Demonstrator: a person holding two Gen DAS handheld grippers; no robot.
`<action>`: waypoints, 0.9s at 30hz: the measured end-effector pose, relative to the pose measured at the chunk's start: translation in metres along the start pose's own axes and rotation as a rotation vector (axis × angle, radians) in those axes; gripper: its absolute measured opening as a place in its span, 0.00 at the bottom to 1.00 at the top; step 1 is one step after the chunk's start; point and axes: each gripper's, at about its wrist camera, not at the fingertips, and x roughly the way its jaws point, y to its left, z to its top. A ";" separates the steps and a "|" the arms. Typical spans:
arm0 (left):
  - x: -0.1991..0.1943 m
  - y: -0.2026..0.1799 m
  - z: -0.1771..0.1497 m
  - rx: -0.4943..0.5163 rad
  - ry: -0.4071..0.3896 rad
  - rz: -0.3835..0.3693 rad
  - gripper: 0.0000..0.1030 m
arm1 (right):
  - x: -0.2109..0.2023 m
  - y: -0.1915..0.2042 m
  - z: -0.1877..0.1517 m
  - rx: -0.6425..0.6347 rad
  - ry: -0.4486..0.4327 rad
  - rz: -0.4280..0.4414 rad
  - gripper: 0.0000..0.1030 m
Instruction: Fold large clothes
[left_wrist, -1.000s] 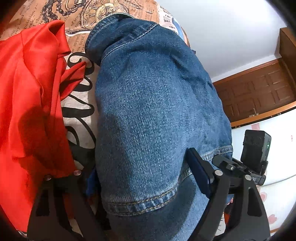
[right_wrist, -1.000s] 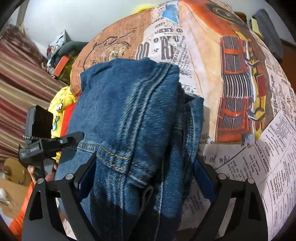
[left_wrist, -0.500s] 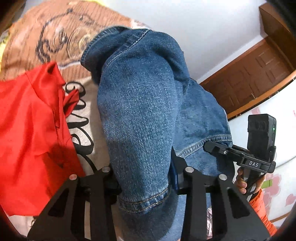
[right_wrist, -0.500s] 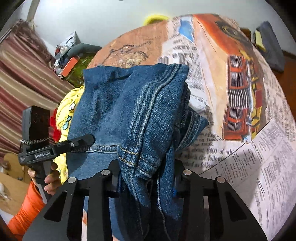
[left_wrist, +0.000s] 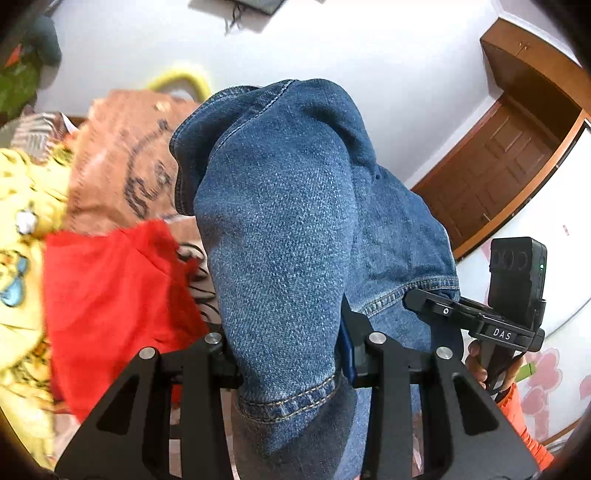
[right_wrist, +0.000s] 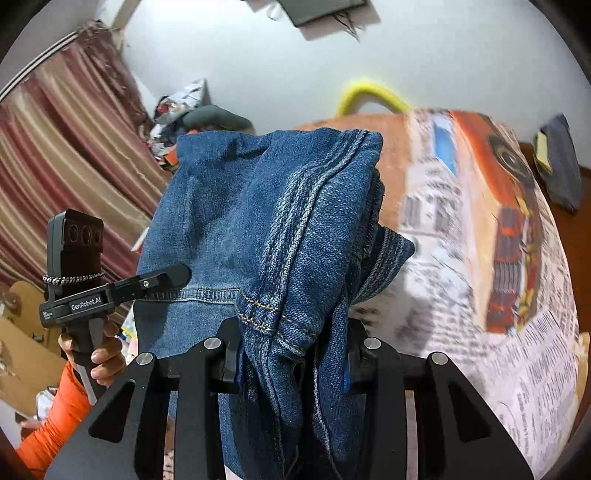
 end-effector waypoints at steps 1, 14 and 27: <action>-0.008 0.002 0.002 0.001 -0.010 0.007 0.36 | 0.003 0.008 0.003 -0.008 -0.005 0.006 0.32; -0.073 0.095 0.007 -0.085 -0.060 0.097 0.36 | 0.085 0.063 0.015 -0.029 0.043 0.081 0.32; -0.023 0.201 -0.018 -0.222 0.042 0.145 0.36 | 0.193 0.053 -0.008 0.028 0.210 0.074 0.32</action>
